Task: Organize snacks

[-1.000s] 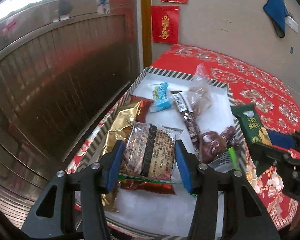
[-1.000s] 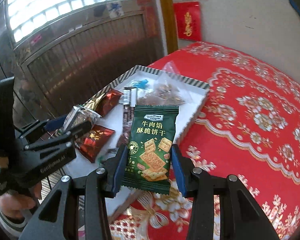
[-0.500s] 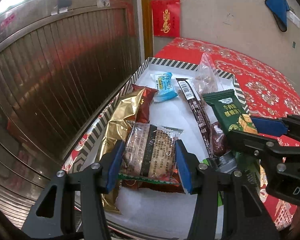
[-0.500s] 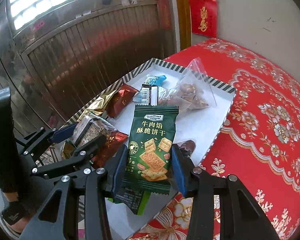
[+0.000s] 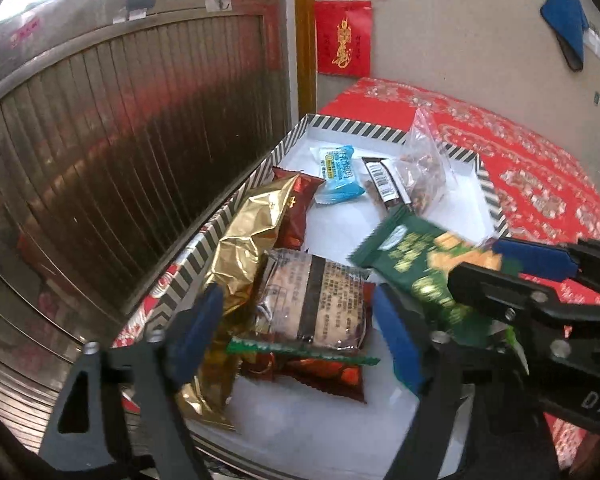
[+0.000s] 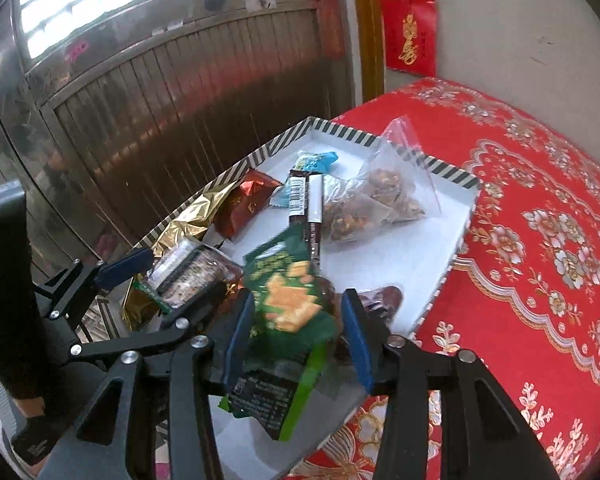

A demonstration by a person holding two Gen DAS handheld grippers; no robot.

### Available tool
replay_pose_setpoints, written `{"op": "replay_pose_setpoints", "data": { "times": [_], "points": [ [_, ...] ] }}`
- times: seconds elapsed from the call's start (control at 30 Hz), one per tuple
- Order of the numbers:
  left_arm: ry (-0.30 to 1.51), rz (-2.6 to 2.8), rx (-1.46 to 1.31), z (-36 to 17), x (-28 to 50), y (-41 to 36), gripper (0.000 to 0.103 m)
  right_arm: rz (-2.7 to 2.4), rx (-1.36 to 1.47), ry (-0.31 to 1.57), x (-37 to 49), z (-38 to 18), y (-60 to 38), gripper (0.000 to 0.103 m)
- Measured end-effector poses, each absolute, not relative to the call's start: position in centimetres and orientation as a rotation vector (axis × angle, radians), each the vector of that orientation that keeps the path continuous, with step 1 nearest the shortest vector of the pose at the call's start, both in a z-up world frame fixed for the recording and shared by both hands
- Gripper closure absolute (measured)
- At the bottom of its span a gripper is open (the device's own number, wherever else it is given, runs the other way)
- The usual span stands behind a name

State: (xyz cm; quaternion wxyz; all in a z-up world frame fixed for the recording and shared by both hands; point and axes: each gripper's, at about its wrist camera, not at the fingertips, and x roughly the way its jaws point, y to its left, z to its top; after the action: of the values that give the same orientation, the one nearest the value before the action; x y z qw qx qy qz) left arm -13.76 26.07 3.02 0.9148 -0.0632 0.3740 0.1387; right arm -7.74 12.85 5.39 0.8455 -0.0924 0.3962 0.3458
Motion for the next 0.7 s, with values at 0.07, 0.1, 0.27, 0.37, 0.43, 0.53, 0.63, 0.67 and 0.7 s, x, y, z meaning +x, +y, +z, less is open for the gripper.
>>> {"op": "replay_pose_setpoints", "data": {
  "times": [0.07,0.1,0.27,0.37,0.43,0.53,0.63,0.67,0.7],
  "points": [
    [0.751,0.289,-0.150,3.3,-14.1,26.2,0.019,0.715,-0.180,0.815,-8.1,5.7,12.0,0.050],
    [0.743,0.293,-0.149,3.4,-14.3,26.1,0.016,0.705,-0.166,0.797,-8.4,6.0,11.5,0.049],
    [0.713,0.299,-0.134,4.2,-15.3,25.1,0.014,0.599,-0.134,0.666,-10.3,7.0,8.8,0.026],
    [0.678,0.310,-0.135,4.7,-16.2,24.2,0.013,0.514,-0.129,0.595,-11.5,7.1,7.4,0.023],
    [0.649,0.329,-0.112,5.0,-16.8,23.6,0.013,0.471,-0.139,0.580,-11.8,6.9,7.0,0.023],
    [0.624,0.334,-0.094,5.5,-17.6,22.9,0.013,0.448,-0.119,0.569,-12.3,6.4,6.0,0.023],
    [0.594,0.343,-0.090,5.9,-18.6,22.6,0.010,0.473,-0.076,0.570,-12.6,5.8,5.3,0.023],
    [0.586,0.346,-0.090,6.1,-18.9,22.6,0.009,0.479,-0.075,0.569,-12.8,5.7,5.3,0.023],
    [0.579,0.350,-0.091,6.2,-19.2,22.5,0.008,0.480,-0.080,0.564,-13.2,5.7,5.4,0.023]
  ]
}}
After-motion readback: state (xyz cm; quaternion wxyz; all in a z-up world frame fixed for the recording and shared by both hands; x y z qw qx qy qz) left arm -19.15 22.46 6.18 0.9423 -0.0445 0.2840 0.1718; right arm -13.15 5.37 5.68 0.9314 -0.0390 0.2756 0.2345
